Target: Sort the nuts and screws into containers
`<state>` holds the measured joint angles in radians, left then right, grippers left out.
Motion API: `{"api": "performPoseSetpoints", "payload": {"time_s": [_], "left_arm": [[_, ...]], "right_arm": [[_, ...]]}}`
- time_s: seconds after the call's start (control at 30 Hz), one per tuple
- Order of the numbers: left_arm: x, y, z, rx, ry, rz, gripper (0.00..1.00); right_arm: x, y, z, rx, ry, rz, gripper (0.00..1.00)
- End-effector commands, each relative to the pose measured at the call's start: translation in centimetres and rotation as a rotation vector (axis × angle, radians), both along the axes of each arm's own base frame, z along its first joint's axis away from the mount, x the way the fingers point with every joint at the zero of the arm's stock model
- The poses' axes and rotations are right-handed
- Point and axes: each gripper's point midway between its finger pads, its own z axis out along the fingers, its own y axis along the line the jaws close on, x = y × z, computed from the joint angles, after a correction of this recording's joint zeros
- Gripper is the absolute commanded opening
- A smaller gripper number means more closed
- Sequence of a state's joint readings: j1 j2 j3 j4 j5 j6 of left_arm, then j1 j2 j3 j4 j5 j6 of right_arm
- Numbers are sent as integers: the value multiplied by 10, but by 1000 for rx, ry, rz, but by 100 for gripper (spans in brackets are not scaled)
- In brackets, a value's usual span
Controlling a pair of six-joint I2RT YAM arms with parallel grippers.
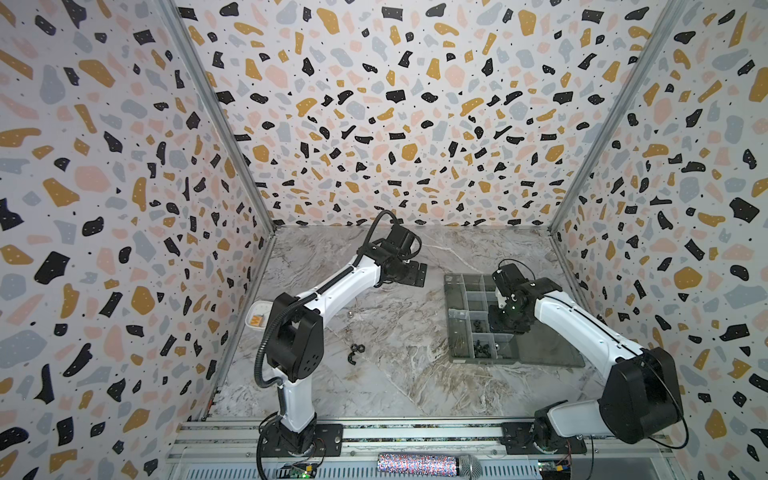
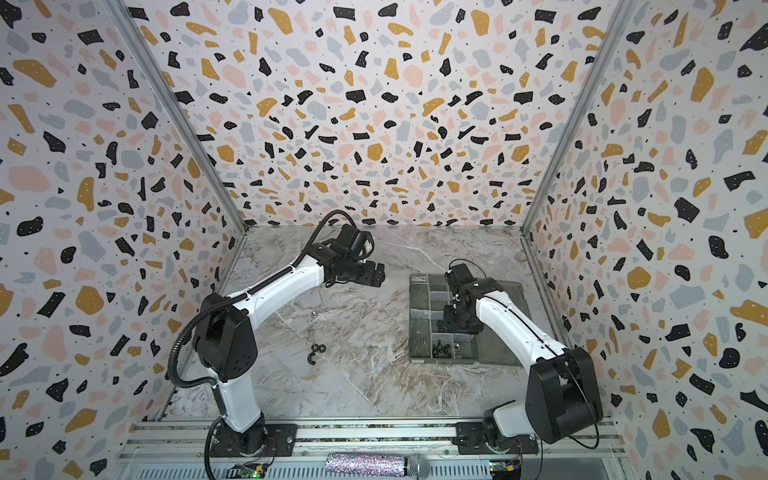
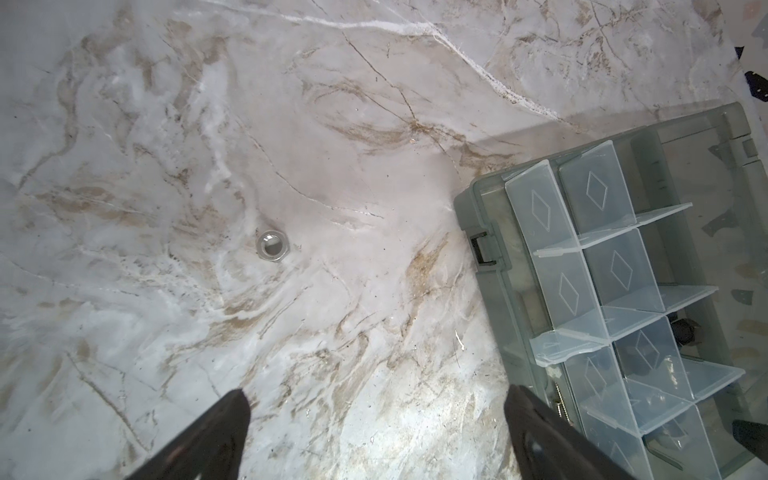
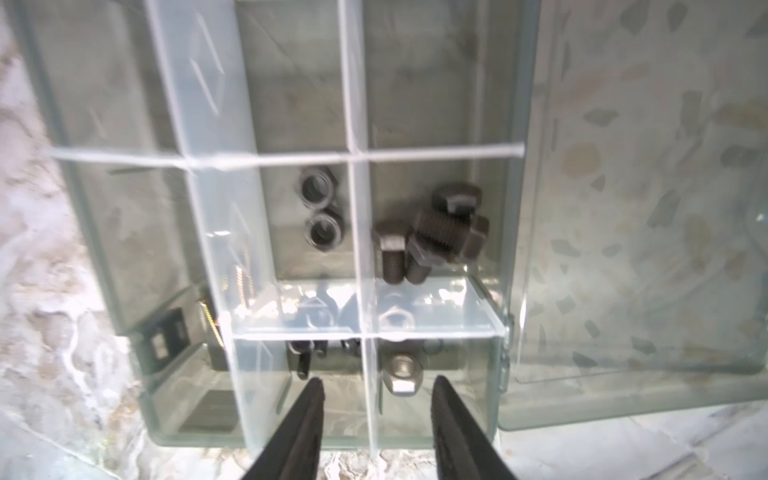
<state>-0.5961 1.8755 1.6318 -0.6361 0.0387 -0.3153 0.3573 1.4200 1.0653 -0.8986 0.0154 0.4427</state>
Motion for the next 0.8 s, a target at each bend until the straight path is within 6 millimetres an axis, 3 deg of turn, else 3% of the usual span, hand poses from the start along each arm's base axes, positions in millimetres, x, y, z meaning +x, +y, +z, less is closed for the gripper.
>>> {"api": "performPoseSetpoints", "payload": {"time_s": [0.0, 0.23, 0.4, 0.77], "left_arm": [[0, 12, 20, 6, -46, 7, 97], [-6, 40, 28, 10, -64, 54, 97], [-12, 62, 31, 25, -77, 95, 97], [-26, 100, 34, 51, -97, 158, 97]], "right_arm": [[10, 0, -9, -36, 24, 32, 43], [41, 9, -29, -59, 29, 64, 38], [51, 19, -45, -38, 63, 88, 33], [83, 60, -48, -35, 58, 170, 28]]}}
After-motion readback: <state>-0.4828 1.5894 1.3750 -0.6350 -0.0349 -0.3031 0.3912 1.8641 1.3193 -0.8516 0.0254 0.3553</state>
